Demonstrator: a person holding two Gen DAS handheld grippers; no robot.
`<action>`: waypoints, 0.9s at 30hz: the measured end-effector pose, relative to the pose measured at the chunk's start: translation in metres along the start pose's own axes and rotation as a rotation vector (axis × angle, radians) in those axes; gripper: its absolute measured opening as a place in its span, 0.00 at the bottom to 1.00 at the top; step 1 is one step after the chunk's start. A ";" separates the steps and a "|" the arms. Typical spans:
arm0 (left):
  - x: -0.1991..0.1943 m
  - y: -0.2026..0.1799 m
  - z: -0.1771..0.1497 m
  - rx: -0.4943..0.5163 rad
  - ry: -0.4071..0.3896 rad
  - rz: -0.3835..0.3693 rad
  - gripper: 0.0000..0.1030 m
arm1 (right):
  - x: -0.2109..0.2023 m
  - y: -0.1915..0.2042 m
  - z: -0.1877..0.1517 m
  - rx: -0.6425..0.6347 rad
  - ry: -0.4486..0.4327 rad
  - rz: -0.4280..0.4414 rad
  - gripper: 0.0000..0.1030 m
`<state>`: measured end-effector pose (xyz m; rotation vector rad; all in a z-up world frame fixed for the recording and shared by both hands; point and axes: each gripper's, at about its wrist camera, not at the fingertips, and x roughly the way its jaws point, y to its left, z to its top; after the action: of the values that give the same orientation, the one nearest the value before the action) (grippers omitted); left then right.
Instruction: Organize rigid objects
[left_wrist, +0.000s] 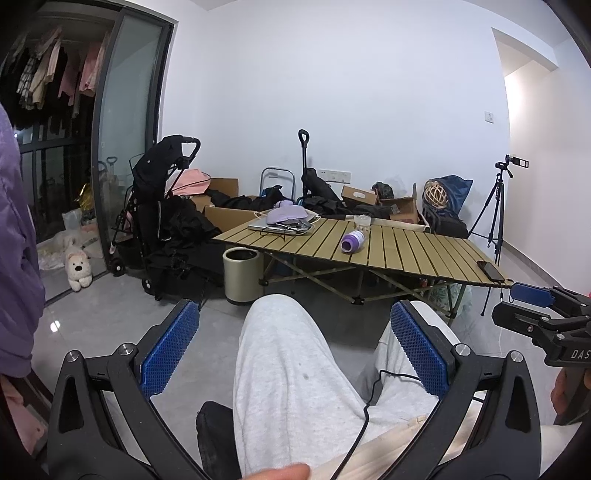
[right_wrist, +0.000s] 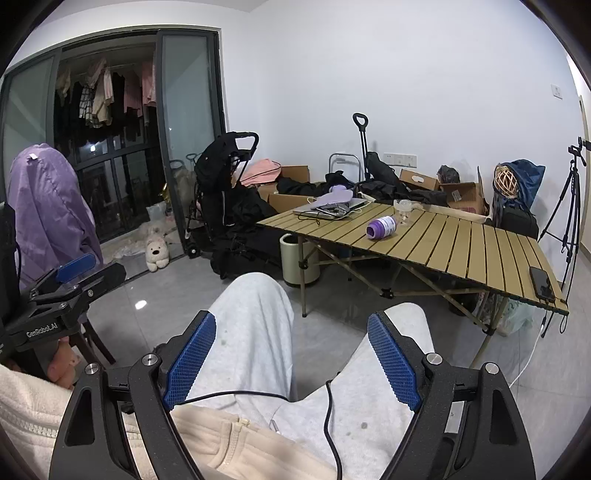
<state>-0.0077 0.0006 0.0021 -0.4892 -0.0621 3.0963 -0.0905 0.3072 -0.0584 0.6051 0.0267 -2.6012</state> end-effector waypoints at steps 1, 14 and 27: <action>0.000 0.000 0.000 0.001 -0.001 0.001 1.00 | 0.000 0.000 0.000 0.000 0.000 0.000 0.86; 0.000 -0.001 -0.001 0.000 0.008 0.002 1.00 | 0.001 -0.001 -0.002 0.001 0.009 0.005 0.86; 0.001 0.001 -0.002 -0.002 0.007 0.004 1.00 | 0.001 -0.001 -0.002 -0.002 0.010 0.006 0.86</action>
<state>-0.0074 -0.0005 -0.0004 -0.5003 -0.0638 3.0991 -0.0910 0.3080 -0.0612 0.6165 0.0299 -2.5918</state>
